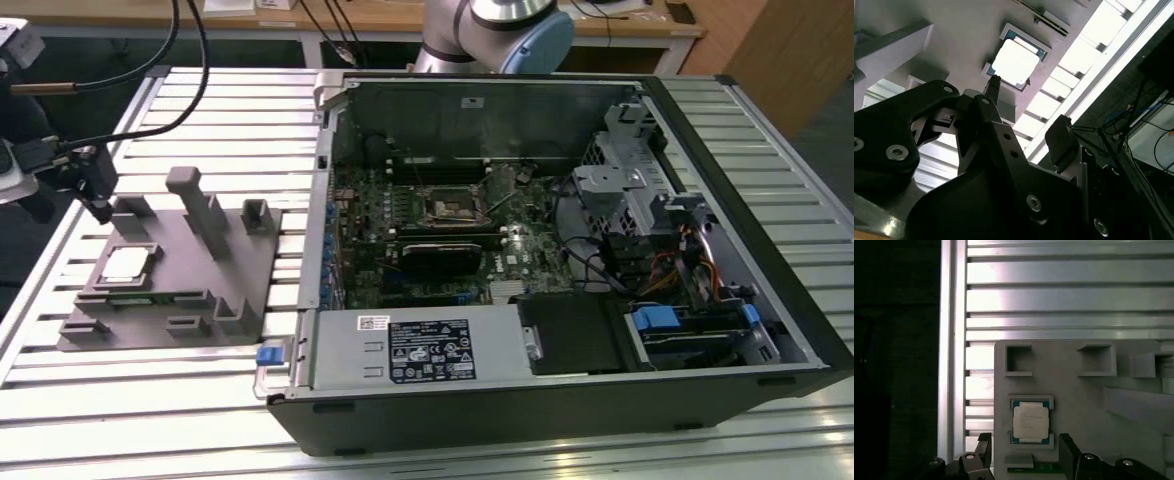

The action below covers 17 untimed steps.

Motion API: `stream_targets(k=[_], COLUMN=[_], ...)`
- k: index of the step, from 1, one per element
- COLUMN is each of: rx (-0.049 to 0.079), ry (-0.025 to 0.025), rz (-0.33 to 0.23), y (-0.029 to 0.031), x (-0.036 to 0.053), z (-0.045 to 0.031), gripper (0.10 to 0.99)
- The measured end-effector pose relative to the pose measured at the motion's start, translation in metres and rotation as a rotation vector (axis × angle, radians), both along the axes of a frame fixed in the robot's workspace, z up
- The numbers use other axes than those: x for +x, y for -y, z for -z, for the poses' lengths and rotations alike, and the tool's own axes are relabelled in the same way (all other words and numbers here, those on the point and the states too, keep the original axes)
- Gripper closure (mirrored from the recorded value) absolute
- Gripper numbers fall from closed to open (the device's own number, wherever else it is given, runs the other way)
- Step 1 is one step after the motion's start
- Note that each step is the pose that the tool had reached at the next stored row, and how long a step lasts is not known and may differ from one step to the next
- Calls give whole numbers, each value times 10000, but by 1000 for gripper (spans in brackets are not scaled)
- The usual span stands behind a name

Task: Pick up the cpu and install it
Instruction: 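Pick up the cpu and move it towards the insertion slot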

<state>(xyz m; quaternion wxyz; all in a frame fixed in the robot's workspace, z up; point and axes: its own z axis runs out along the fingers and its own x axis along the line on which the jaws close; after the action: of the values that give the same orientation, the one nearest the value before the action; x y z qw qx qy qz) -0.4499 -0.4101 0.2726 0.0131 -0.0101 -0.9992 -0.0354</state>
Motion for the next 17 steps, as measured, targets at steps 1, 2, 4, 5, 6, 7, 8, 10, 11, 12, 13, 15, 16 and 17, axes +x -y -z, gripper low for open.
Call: stream_targets(k=[1,2,4,5,6,7,8,10,11,12,13,15,16,17], rx=[1,2,1,1,2,2,1,2,1,2,0,1,3,2], ry=[2,4,2,3,3,3,2,3,2,3,1,8,11,12], rz=[-32,-45,-55,-58,-60,-62,-62,-61,-61,-61,-61,-61,-61,-61], y=[0,0,-1,0,0,0,0,0,0,0,0,1,1,1], x=[8,11,13,13,14,16,16,17,17,17,17,17,17,17], z=[14,28,55,71,86,99,114,137,146,152,154,164,173,184], gripper=[439,439,439,439,439,439,439,439,439,439,439,439,439,439])
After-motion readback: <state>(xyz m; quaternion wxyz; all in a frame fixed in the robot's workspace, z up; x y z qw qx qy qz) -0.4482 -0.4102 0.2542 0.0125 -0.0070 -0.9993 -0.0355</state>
